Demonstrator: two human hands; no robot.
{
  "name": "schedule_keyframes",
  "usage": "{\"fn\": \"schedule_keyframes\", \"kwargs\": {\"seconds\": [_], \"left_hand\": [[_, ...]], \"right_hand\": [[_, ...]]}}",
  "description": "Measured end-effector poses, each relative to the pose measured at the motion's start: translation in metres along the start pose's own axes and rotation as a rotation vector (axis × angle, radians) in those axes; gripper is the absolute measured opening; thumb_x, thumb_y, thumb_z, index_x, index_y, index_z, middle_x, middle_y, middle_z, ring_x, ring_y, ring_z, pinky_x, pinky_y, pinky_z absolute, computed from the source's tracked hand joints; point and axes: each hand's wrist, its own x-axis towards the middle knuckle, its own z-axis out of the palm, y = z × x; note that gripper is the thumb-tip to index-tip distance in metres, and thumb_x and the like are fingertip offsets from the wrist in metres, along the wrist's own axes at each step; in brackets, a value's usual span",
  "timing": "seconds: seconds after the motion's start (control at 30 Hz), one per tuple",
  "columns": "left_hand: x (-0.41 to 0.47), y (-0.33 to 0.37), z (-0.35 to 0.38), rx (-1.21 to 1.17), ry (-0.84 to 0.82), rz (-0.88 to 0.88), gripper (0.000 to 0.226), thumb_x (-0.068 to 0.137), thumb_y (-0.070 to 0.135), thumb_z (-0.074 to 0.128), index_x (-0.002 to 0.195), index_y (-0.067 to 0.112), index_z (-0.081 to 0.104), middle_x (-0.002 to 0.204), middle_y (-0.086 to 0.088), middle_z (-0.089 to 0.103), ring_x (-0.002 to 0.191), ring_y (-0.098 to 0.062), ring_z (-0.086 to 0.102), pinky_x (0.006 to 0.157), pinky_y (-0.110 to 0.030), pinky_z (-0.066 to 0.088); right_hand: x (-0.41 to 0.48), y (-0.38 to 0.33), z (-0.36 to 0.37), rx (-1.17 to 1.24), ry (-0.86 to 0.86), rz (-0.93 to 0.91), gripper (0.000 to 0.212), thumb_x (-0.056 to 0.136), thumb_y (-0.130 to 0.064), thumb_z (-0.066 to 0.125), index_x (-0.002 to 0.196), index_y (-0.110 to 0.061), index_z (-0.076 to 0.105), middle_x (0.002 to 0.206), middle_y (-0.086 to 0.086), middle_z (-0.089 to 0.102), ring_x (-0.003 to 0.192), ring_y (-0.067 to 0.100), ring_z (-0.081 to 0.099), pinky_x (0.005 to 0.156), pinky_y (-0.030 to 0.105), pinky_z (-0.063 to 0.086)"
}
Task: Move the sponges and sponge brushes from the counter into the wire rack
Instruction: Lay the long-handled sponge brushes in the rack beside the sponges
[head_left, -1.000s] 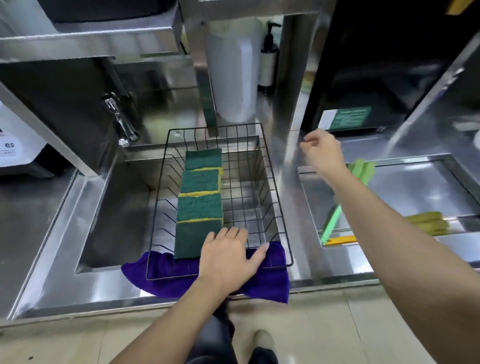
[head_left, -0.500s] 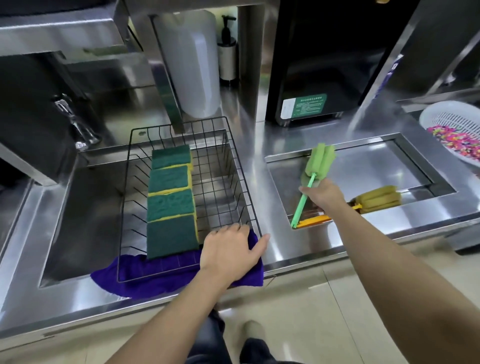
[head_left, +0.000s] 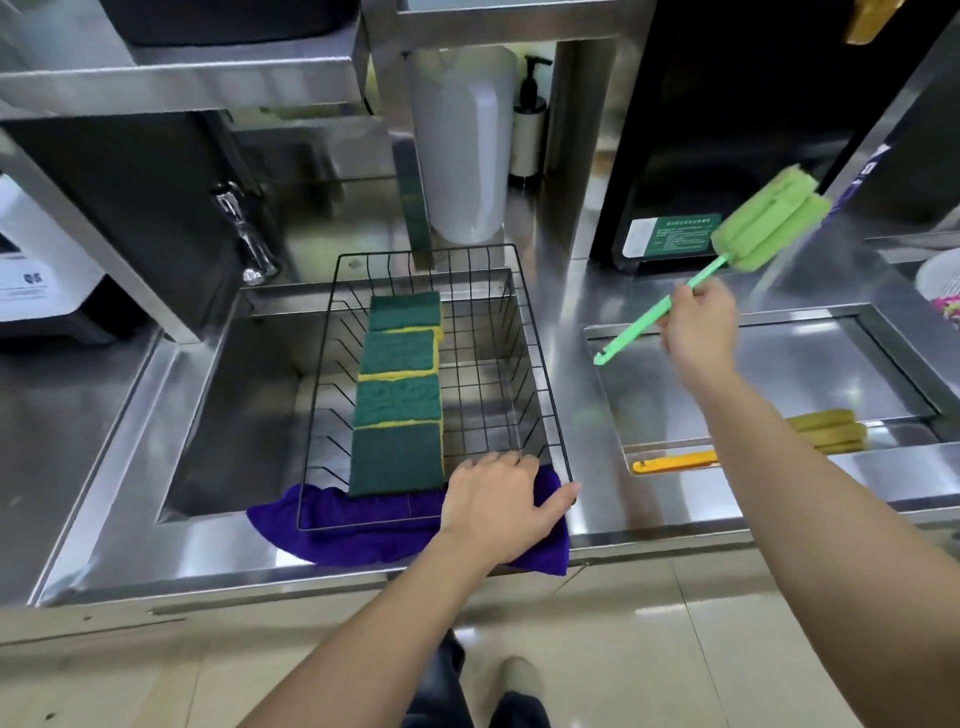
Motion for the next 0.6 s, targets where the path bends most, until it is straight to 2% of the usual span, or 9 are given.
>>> {"fn": "schedule_keyframes", "kwargs": {"seconds": [0.1, 0.17, 0.33, 0.47, 0.6], "left_hand": [[-0.005, -0.007, -0.002, 0.023, 0.022, 0.015, 0.065, 0.081, 0.07, 0.022, 0.081, 0.017, 0.06, 0.083, -0.001, 0.066, 0.083, -0.023, 0.054, 0.072, -0.036, 0.036], [-0.008, -0.015, -0.005, 0.025, 0.041, 0.002, 0.064, 0.081, 0.069, 0.022, 0.076, 0.017, 0.059, 0.079, -0.001, 0.065, 0.08, -0.022, 0.053, 0.072, -0.035, 0.035], [-0.015, -0.035, -0.009, 0.019, 0.059, -0.007, 0.053, 0.083, 0.065, 0.033, 0.078, 0.017, 0.055, 0.08, -0.002, 0.064, 0.08, -0.023, 0.053, 0.07, -0.035, 0.035], [-0.018, -0.035, -0.011, 0.003, 0.065, 0.03, 0.053, 0.085, 0.062, 0.034, 0.076, 0.014, 0.054, 0.079, -0.005, 0.063, 0.078, -0.024, 0.054, 0.066, -0.035, 0.035], [-0.018, -0.035, -0.012, -0.011, 0.074, 0.044, 0.054, 0.087, 0.06, 0.036, 0.078, 0.011, 0.056, 0.081, -0.009, 0.063, 0.08, -0.027, 0.055, 0.066, -0.036, 0.038]], "right_hand": [[-0.018, -0.031, 0.017, 0.164, -0.068, -0.087, 0.028, 0.091, -0.03, 0.043, 0.065, -0.023, 0.038, 0.063, 0.009, 0.051, 0.038, 0.009, 0.048, 0.039, 0.02, 0.037], [-0.033, -0.043, 0.033, 0.171, -0.176, -0.114, 0.028, 0.093, -0.03, 0.044, 0.066, -0.022, 0.039, 0.056, 0.005, 0.05, 0.028, 0.003, 0.041, 0.031, 0.016, 0.031], [-0.069, -0.045, 0.086, 0.005, -0.526, -0.092, 0.028, 0.095, -0.027, 0.044, 0.068, -0.017, 0.043, 0.054, 0.007, 0.053, 0.023, 0.003, 0.039, 0.029, 0.014, 0.031], [-0.087, -0.032, 0.118, -0.198, -0.666, -0.066, 0.033, 0.096, -0.025, 0.043, 0.065, -0.014, 0.04, 0.058, 0.007, 0.054, 0.023, 0.002, 0.041, 0.028, 0.017, 0.031], [-0.095, -0.017, 0.133, -0.379, -0.783, 0.008, 0.032, 0.095, -0.023, 0.045, 0.066, -0.01, 0.046, 0.056, 0.009, 0.053, 0.035, 0.015, 0.043, 0.026, 0.015, 0.027]]}}
